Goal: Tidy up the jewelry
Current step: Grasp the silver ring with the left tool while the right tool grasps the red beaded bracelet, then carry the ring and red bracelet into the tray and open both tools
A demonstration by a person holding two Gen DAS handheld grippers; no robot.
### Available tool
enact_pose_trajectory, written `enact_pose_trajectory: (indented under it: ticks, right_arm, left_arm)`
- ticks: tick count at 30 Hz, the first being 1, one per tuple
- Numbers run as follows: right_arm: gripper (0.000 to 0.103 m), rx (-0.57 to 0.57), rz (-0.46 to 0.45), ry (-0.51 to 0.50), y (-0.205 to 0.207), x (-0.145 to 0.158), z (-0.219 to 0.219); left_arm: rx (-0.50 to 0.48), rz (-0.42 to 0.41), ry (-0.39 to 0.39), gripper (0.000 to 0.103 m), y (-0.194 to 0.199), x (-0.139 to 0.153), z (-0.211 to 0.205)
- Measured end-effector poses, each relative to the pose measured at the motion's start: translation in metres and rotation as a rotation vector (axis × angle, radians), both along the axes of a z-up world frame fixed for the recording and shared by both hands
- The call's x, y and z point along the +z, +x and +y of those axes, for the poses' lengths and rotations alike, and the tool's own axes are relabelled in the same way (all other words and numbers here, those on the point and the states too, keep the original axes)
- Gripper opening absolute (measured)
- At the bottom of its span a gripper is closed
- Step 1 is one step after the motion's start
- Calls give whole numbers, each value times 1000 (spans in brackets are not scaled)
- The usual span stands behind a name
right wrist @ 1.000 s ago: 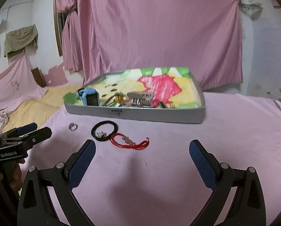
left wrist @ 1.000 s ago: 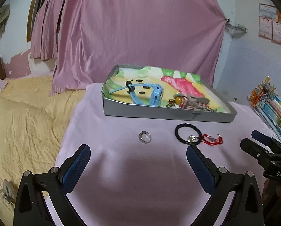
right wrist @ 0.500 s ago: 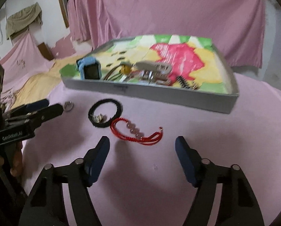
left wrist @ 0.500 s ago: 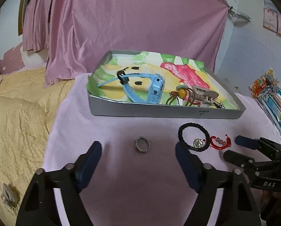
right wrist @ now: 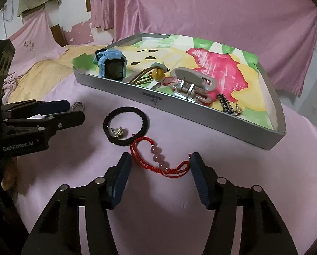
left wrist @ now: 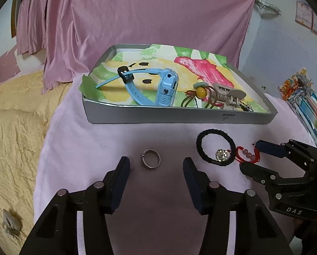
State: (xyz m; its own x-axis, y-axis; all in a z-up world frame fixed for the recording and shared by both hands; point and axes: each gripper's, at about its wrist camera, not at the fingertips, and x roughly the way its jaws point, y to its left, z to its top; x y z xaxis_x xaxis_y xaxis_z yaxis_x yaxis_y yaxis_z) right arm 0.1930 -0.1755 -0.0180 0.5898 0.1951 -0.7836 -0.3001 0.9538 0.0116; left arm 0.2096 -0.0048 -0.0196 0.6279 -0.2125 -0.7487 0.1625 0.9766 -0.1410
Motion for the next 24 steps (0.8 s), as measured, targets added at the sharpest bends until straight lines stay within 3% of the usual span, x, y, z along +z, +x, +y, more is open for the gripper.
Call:
enact_pose_trajectory:
  ticks: [5,10,20,21,24]
  right_arm:
    - [31,11,-5,8,-2,1,0]
    - [21,17,-7,17,-3,0,0]
    - [16,39,-2,35,-5,-1,-1]
    - [15,44,-1,39,-5,-1,-1]
    - [15,58,5,65,-9,-1,-2]
  left_arm:
    - [-3,0,21,38,0,0,-3]
    - [16,6,11,25,4,1,0]
    - [14,-1,48,15,7,2,-5]
    - [14,-7,47,7,6,3,-5]
    - [-7,-1,30,7,3,1,-6]
